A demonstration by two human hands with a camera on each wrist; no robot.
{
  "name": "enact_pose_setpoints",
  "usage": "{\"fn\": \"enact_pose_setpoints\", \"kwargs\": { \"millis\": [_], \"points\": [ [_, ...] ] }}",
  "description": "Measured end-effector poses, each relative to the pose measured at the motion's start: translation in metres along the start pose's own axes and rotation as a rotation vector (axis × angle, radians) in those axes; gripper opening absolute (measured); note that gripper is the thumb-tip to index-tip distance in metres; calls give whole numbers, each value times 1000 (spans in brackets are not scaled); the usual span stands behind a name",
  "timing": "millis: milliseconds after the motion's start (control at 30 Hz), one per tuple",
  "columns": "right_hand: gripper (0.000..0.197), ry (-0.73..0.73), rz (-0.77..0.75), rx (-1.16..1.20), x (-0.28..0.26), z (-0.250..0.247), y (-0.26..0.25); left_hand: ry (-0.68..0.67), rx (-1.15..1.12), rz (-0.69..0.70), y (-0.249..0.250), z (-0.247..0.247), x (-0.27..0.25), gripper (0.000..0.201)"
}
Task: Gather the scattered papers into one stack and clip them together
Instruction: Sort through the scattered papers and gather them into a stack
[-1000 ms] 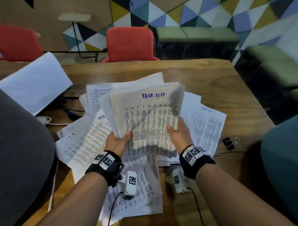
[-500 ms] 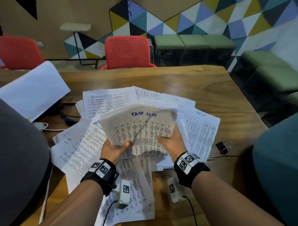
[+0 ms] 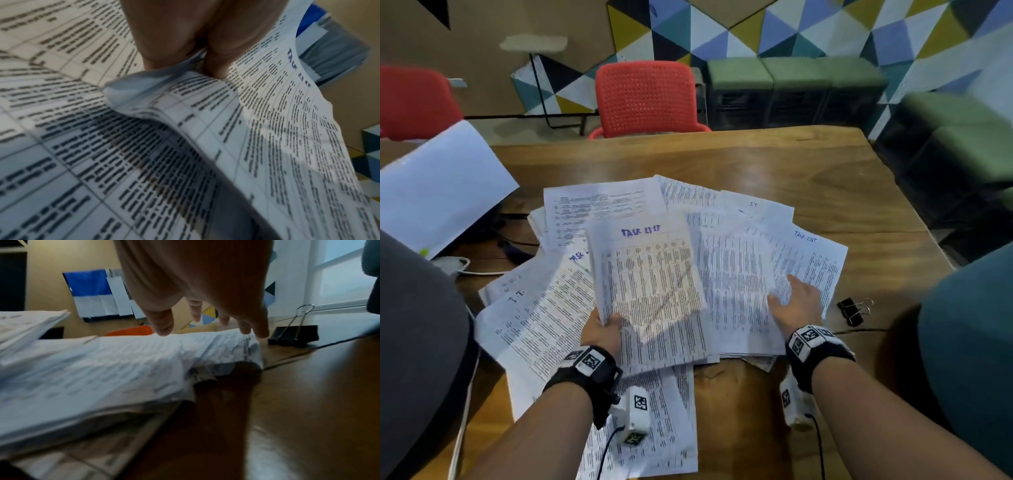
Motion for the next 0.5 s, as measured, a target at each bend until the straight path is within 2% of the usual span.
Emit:
{"fn": "enact_pose_setpoints", "kwargs": {
  "millis": [100,200,333,500],
  "points": [
    [72,-58,82,-158,12,7,24,10,69,-50,-14,-2,2,30],
    [77,-176,80,-201,20,21,27,9,90,-84,-20,-2,3,34],
    [73,-245,0,-382,14,42,21,16,30,-147,-27,-7,10,38],
    [71,-211,-134,-459,4,51,6,27,-135,-203,-39,-15,12,39]
  ]
}}
Point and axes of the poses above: each hand's wrist, its own x-axis towards the middle knuckle, its own z-axis out of the palm, y = z × x, the point moved 6 cm from there along x, towards the middle knuckle, and after that the axes turned 11 degrees about -x, right-handed, at the moved point
